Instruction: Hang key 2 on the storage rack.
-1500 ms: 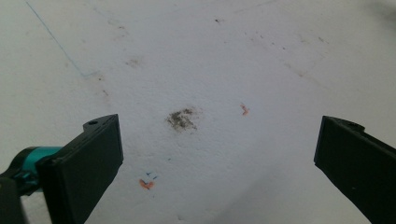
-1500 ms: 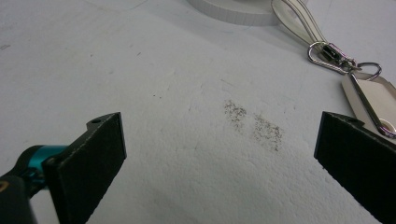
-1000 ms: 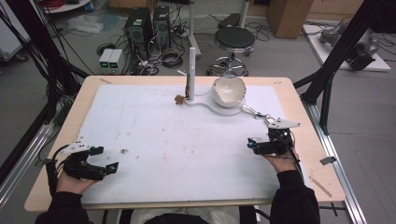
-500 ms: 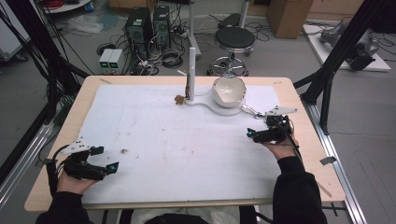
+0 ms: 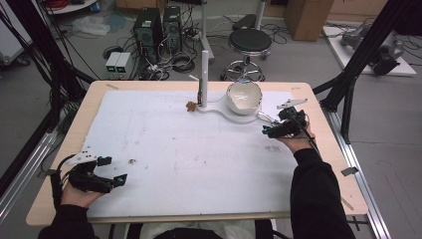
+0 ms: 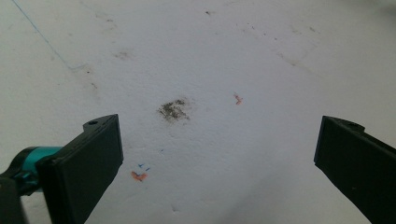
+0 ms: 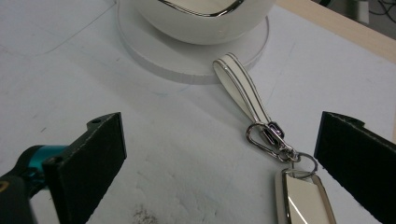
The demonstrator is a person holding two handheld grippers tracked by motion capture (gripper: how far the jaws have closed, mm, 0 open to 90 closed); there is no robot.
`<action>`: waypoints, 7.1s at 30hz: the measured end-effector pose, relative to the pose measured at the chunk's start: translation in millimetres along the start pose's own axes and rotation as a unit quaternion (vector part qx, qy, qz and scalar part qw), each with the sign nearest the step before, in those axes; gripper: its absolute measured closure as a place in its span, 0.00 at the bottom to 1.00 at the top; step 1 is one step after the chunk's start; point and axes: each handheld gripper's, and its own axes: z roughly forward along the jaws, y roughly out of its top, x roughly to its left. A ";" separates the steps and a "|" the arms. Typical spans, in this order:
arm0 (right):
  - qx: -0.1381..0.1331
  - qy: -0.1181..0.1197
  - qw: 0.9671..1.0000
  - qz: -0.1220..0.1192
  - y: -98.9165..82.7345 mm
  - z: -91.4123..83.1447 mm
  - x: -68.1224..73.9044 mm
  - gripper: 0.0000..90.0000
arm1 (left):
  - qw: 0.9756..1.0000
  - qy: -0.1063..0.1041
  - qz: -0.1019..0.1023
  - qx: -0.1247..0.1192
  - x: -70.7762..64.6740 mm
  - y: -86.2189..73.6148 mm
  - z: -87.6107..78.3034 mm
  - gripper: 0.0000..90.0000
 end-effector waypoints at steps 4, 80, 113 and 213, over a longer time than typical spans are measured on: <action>0.014 0.002 1.000 0.010 -2.2 11.0 -9.6 0.02 | 1.000 -0.003 0.001 0.001 0.4 -0.1 0.8 0.02; -0.029 0.031 0.997 0.066 35.6 -23.7 -50.5 0.83 | 1.000 -0.008 0.007 -0.012 -2.7 -1.6 -1.3 0.02; -0.091 0.081 0.993 0.003 104.8 -60.6 1.1 0.83 | 1.000 -0.010 0.006 -0.020 -1.3 -0.8 -1.2 0.02; -0.126 0.085 0.988 -0.036 256.5 -3.6 96.7 0.83 | 0.999 -0.032 0.025 -0.008 -6.5 -1.5 0.4 0.02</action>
